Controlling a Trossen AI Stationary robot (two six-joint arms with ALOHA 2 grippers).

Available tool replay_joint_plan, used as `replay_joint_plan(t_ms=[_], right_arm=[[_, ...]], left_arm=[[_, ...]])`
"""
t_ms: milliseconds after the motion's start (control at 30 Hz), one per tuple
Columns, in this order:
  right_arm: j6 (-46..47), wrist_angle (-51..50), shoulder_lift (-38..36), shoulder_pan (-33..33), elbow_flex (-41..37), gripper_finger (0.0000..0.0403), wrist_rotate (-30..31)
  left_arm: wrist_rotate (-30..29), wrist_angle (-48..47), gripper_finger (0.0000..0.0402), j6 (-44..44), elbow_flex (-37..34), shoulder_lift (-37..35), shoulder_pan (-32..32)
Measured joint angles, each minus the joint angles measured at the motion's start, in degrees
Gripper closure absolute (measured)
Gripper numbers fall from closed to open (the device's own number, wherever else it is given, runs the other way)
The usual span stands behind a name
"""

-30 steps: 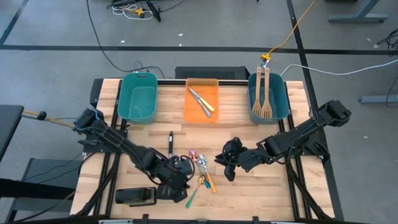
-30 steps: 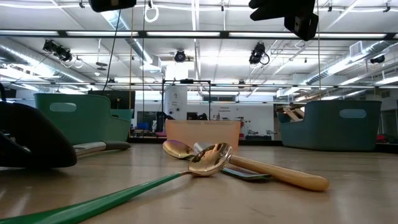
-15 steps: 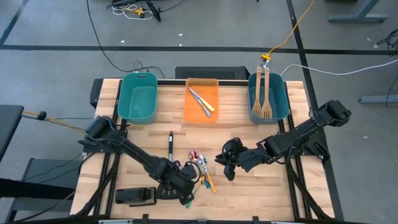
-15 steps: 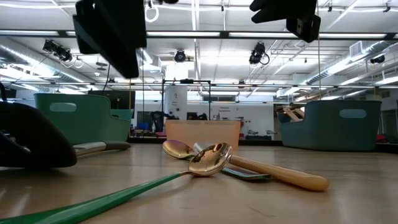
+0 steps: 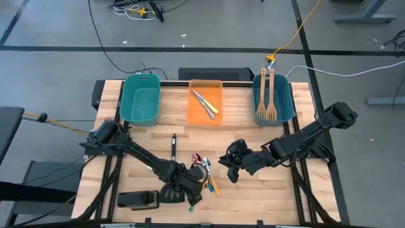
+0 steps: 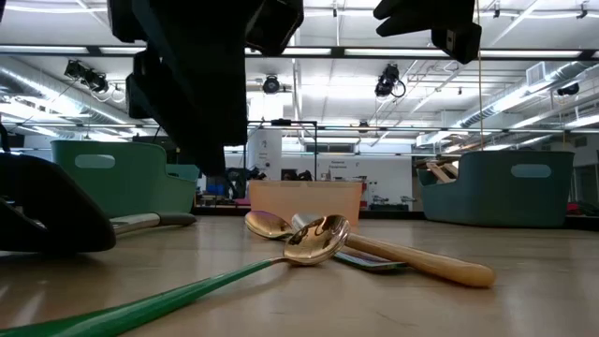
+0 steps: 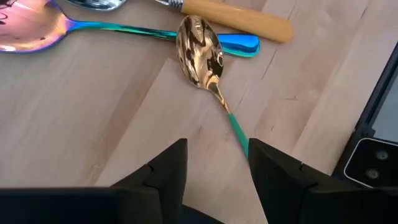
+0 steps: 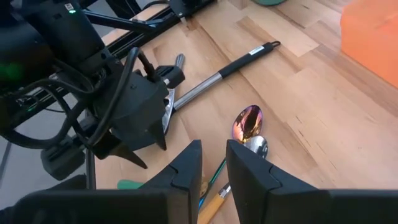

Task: Pick & Place Kitchen Items
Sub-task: Put the gold spoon into the green bin

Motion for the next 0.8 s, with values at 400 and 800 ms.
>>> replay_joint_plan(t_ms=[400, 800], right_arm=[[-0.38, -0.04, 0.00, 0.00, 0.02, 0.0319, 0.17], [-0.33, -0.88, 0.00, 0.00, 0.04, 0.0319, 0.96]], left_arm=[[1.33, 1.76, 0.0225, 0.48, 3.64, 3.40, 0.25], [-0.82, -18.40, 0.0225, 3.11, 23.03, 15.63, 0.19]])
